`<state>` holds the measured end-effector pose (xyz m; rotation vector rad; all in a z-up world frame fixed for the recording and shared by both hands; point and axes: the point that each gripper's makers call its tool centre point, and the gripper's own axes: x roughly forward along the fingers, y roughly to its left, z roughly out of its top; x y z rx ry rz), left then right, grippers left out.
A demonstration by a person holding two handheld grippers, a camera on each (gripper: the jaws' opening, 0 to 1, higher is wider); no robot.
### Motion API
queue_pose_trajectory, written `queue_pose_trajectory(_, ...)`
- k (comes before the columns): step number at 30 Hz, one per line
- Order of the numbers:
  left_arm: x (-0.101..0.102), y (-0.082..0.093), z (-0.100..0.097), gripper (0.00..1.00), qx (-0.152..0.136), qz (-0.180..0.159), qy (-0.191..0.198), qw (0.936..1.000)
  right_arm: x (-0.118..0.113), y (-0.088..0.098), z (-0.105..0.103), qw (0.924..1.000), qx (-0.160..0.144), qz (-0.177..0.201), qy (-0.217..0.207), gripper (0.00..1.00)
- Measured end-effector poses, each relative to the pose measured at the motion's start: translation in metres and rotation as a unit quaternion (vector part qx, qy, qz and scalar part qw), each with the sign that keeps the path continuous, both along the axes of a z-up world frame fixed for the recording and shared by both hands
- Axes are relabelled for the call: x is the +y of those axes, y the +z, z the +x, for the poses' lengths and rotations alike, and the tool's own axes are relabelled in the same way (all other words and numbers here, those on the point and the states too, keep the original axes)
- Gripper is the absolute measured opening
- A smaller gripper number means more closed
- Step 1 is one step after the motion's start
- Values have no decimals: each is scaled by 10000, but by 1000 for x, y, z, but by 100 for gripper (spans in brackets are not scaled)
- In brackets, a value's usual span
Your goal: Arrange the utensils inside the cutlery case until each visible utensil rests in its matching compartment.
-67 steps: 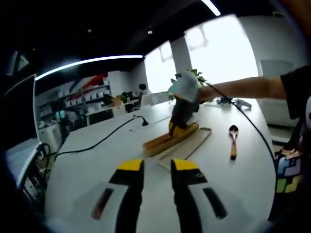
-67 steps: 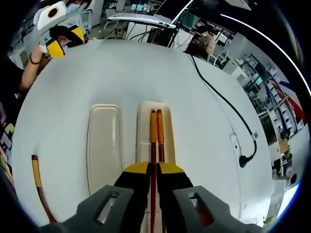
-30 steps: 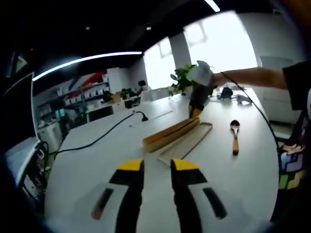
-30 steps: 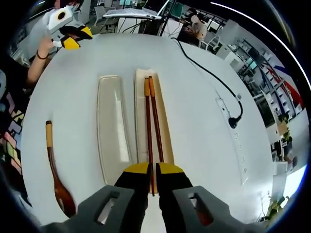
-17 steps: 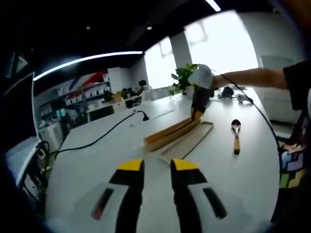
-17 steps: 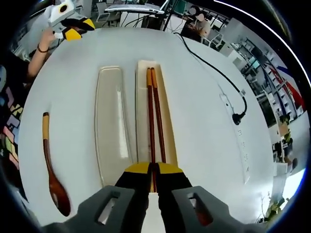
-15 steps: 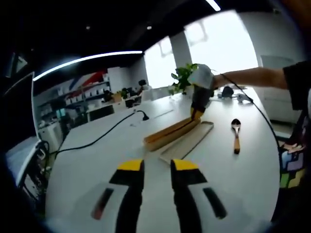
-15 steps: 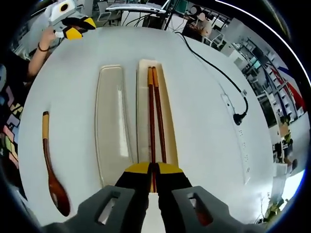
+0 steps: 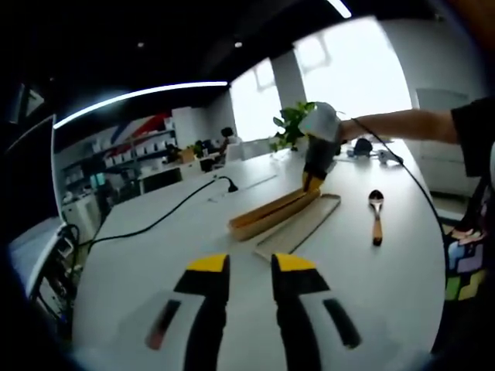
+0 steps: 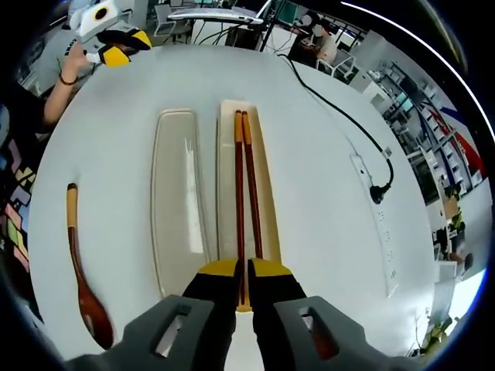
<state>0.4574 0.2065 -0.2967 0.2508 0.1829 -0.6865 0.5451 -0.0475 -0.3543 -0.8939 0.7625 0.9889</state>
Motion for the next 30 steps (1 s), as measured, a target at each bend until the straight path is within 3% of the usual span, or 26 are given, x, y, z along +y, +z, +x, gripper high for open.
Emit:
queue_pose_trajectory(5, -11, -4, -6, 23, 22, 46, -71, 10000, 7, 14, -12, 9988, -184, 439, 71, 2)
queue_pose_trajectory(13, -32, -14, -14, 23, 96, 145, -141, 9997, 4, 22, -30, 9940, -340, 1024, -185, 2)
queue_pose_trajectory(20, -47, -21, -18, 23, 151, 254, -274, 9992, -17, 24, -55, 9892, -506, 1256, -558, 1)
queue_pose_trajectory(26, -49, -18, -13, 23, 143, 164, -430, 9988, -40, 29, -80, 9704, -744, 1980, -1167, 0)
queue_pose_trajectory(30, -55, -15, -15, 23, 138, 22, -580, 9982, -65, 21, -98, 9624, -791, 2143, -1468, 0)
